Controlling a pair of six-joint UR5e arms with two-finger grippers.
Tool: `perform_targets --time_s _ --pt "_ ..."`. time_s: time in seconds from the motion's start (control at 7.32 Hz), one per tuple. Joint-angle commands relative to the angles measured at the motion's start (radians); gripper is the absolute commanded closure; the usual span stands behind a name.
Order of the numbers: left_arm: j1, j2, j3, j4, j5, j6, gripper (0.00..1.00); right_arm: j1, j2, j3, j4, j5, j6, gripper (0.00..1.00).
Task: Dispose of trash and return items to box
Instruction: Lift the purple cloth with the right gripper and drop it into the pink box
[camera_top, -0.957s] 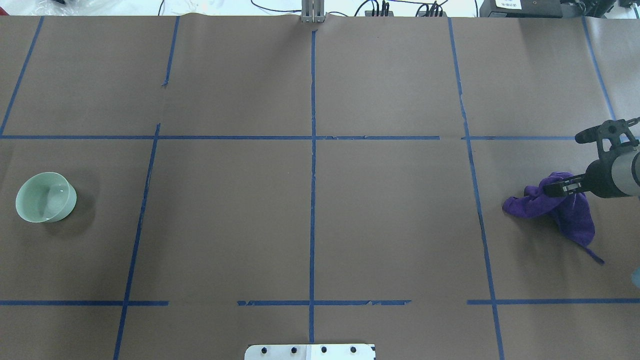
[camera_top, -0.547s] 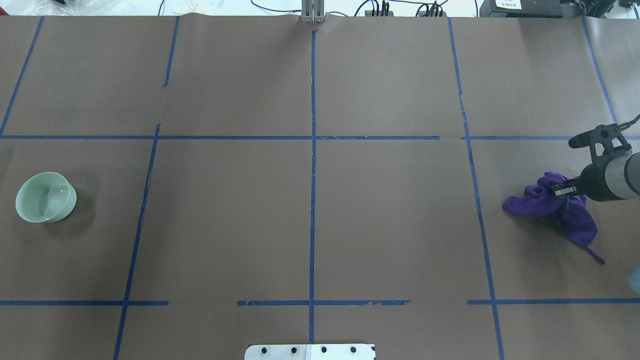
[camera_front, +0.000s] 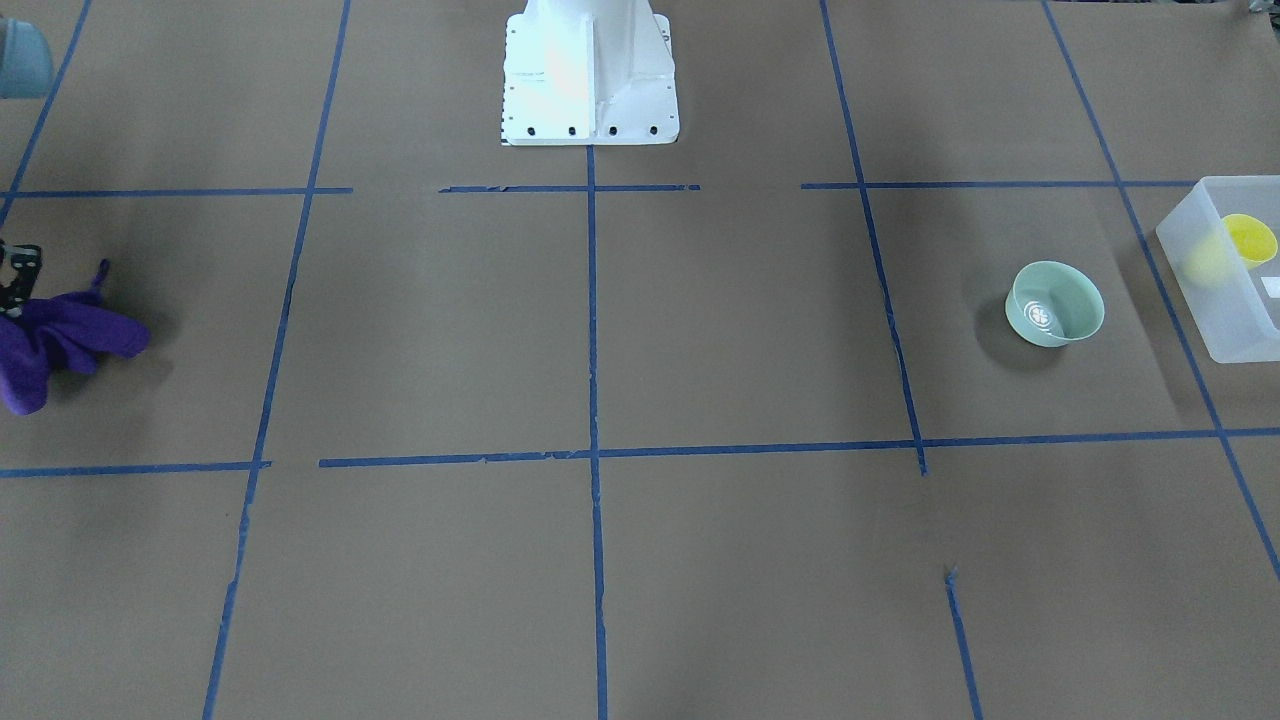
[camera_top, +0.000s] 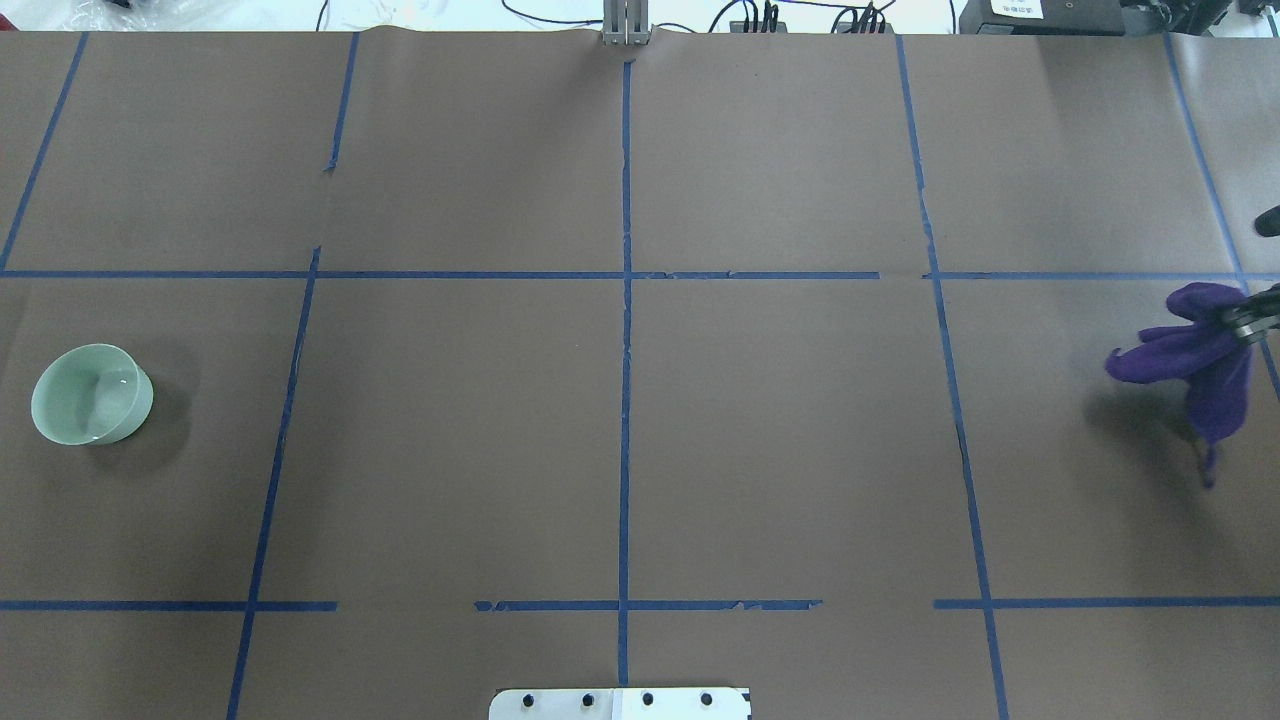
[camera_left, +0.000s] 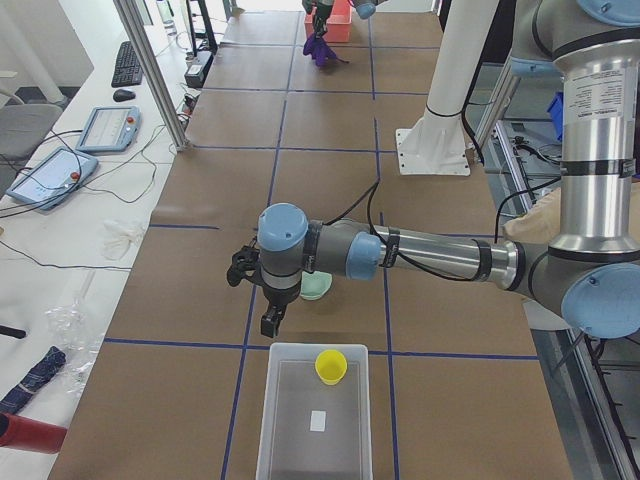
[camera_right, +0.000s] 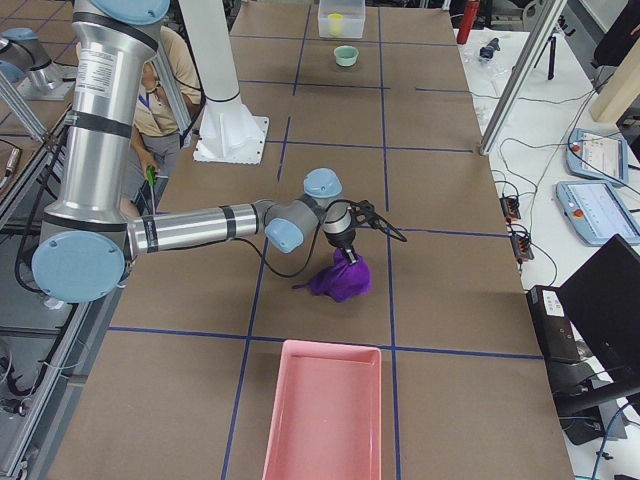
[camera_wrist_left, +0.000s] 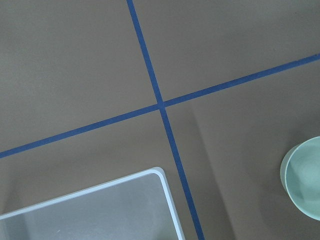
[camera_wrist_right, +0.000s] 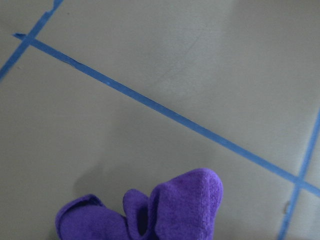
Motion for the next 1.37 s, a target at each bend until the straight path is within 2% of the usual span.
perform_targets --time_s 0.0,0.27,0.41,0.55,0.68,0.82,0.96,1.09,1.23 --pt "0.000 -0.001 -0.004 0.000 0.000 -0.001 0.00 0.323 -0.011 -0.007 -0.182 0.155 -0.465 1.00" --pt "0.000 -0.001 -0.004 0.000 0.000 0.000 0.00 0.585 -0.019 -0.019 -0.374 0.141 -0.896 1.00" --pt "0.000 -0.004 -0.004 0.000 0.000 0.000 0.00 0.631 -0.017 -0.076 -0.399 0.143 -0.991 0.96" --pt "0.002 -0.014 0.001 0.000 0.002 -0.001 0.00 0.634 -0.010 -0.128 -0.393 0.149 -0.984 0.01" --pt "0.002 -0.022 -0.005 0.002 0.002 -0.003 0.00 0.633 0.007 -0.122 -0.395 0.170 -0.829 0.00" --pt "0.005 -0.045 -0.005 0.017 0.003 -0.012 0.00 0.621 0.009 -0.111 -0.381 0.283 -0.594 0.00" --pt "0.032 -0.100 -0.010 0.103 0.002 -0.016 0.00 0.551 0.009 -0.083 -0.314 0.333 -0.412 0.00" --pt "0.052 -0.155 -0.033 0.167 0.000 -0.068 0.00 0.469 0.006 -0.044 -0.248 0.333 -0.246 0.00" --pt "0.116 -0.162 -0.069 0.147 0.000 -0.085 0.00 0.405 0.006 -0.032 -0.187 0.333 -0.144 0.00"
